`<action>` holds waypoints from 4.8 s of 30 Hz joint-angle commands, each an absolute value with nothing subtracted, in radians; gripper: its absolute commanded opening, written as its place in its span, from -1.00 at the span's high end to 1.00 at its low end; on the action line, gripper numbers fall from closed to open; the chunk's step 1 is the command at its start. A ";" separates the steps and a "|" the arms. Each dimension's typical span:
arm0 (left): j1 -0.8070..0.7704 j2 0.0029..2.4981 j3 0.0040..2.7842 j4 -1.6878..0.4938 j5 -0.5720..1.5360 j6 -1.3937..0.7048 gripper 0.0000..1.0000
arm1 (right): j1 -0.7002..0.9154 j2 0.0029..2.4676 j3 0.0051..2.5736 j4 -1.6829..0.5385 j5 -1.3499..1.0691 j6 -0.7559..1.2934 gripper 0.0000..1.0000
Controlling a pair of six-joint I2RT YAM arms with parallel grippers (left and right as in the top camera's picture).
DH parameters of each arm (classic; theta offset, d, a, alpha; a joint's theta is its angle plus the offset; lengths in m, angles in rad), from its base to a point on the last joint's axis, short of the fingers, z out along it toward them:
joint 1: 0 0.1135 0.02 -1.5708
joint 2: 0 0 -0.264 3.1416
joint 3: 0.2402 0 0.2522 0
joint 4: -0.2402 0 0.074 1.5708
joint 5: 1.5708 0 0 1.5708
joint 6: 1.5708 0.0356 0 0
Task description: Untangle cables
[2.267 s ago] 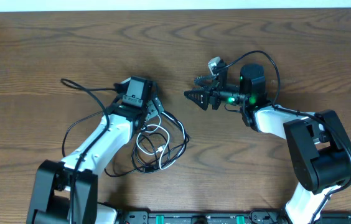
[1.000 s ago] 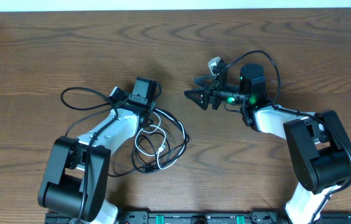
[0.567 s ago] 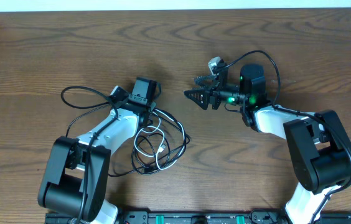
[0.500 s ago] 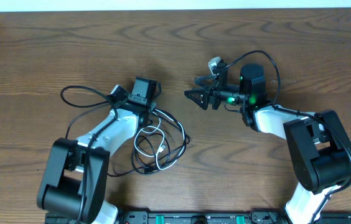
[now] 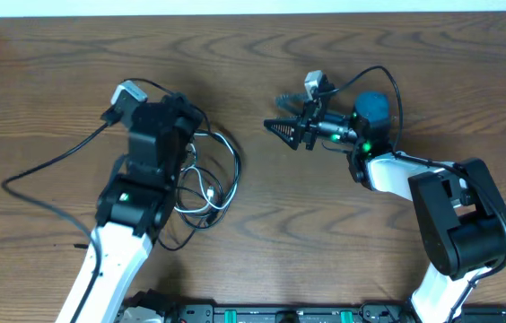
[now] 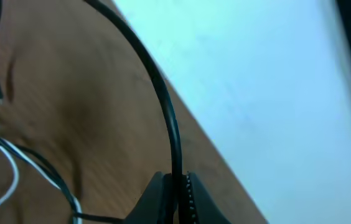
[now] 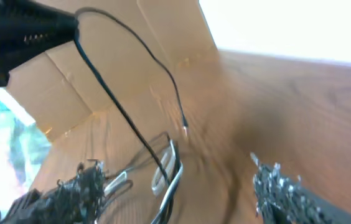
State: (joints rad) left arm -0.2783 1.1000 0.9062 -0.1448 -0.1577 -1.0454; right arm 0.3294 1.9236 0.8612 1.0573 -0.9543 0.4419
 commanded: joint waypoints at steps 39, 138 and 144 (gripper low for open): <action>-0.275 1.018 0.923 0.411 0.095 -1.163 0.85 | 0.449 1.922 0.866 1.050 -0.802 0.450 0.07; 0.142 1.287 0.921 0.183 -0.420 -0.059 0.85 | 0.173 1.892 1.555 0.446 -1.525 0.874 0.98; 0.142 1.287 0.920 0.168 -0.420 -0.058 0.85 | 0.093 1.892 1.555 0.422 -1.542 0.874 0.98</action>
State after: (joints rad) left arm 0.1291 1.2869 0.9115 0.1677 -0.3882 -0.0414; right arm 0.1467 1.9045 1.5616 0.4229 -1.5173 0.8864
